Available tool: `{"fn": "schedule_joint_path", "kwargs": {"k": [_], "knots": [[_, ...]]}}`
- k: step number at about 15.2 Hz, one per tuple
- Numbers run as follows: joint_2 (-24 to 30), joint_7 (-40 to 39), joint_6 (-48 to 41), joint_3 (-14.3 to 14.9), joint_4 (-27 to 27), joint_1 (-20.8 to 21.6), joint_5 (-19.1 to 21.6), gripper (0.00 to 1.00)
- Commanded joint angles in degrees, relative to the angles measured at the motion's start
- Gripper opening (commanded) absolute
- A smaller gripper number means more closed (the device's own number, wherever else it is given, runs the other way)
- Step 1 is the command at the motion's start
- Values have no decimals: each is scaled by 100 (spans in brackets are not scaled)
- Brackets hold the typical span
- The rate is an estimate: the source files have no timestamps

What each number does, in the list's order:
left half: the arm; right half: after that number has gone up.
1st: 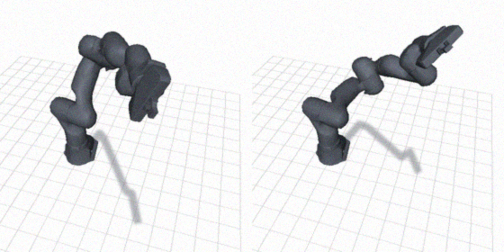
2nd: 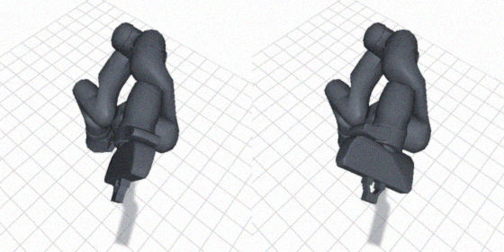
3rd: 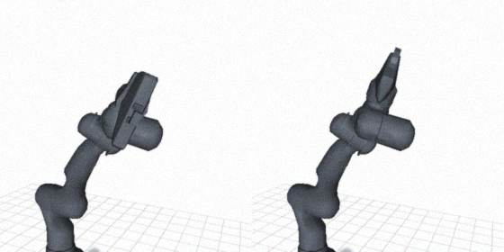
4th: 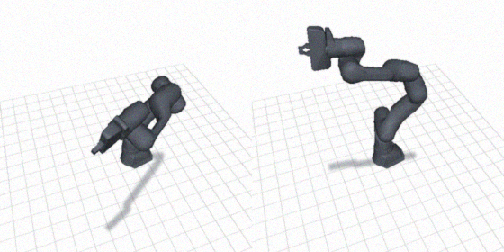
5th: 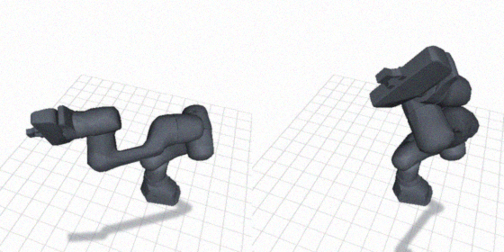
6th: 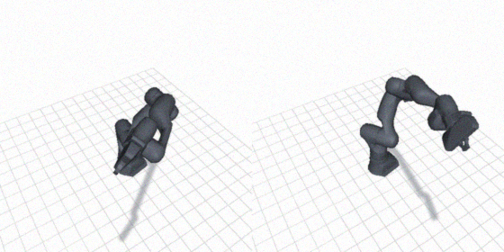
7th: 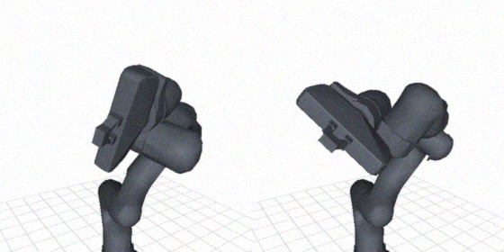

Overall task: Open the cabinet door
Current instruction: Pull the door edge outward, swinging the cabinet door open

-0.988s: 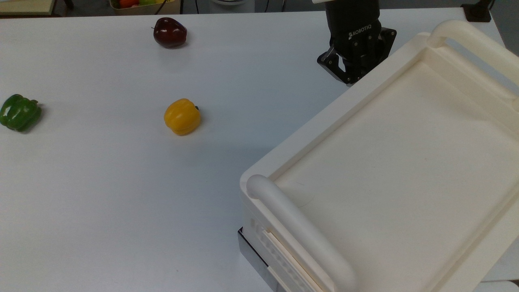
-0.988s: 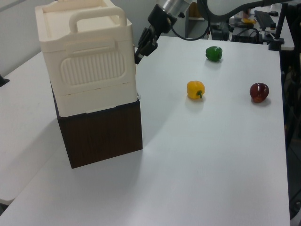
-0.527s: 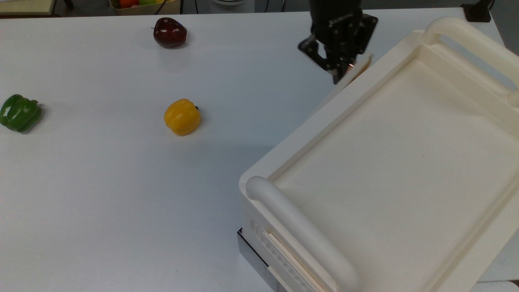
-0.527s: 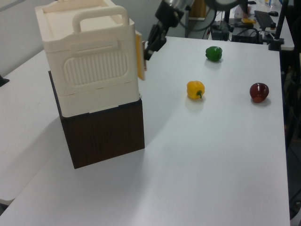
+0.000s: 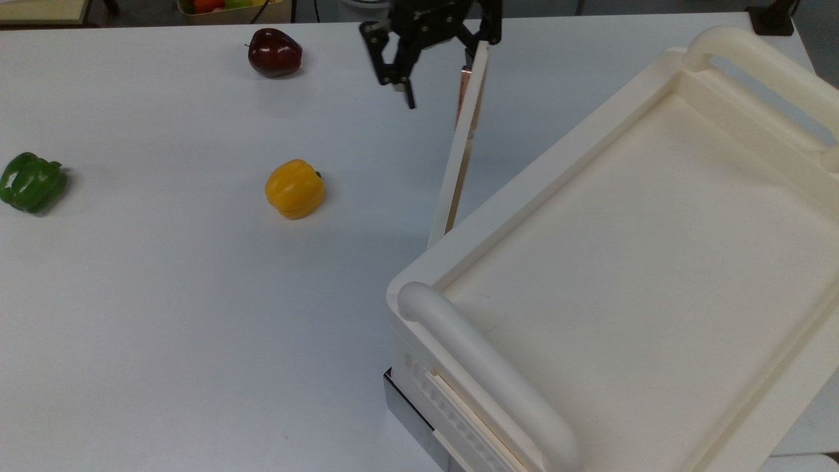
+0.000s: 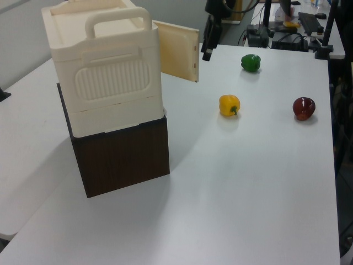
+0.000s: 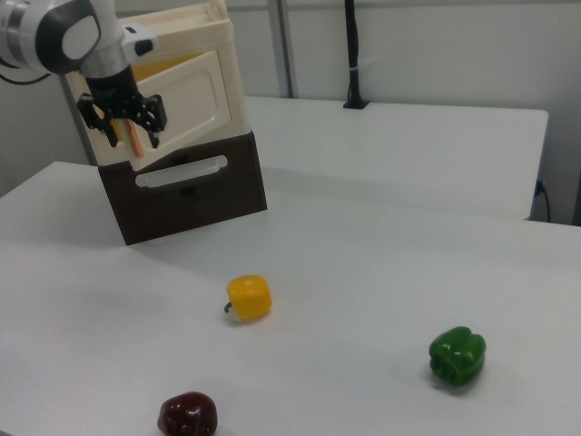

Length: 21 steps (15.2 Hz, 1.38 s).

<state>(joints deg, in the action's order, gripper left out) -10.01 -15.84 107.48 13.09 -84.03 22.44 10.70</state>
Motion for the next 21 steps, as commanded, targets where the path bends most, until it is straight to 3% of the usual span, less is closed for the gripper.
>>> {"fn": "schedule_joint_path", "kwargs": {"k": [1, 5, 7, 9, 10, 15, 21], "knots": [[175, 72, -612, 438, -167, 58, -190, 100], [298, 90, -1334, 957, -149, 15, -532, 100], [307, 439, -1510, 1002, -140, -134, -927, 100], [307, 1437, -1564, 985, -149, -301, -1506, 100], [307, 1635, -1564, 976, -140, -380, -1562, 100], [307, 1645, -1529, 958, -70, -828, -1448, 100], [289, 1277, -1546, 984, -78, -1040, -1281, 100]]}}
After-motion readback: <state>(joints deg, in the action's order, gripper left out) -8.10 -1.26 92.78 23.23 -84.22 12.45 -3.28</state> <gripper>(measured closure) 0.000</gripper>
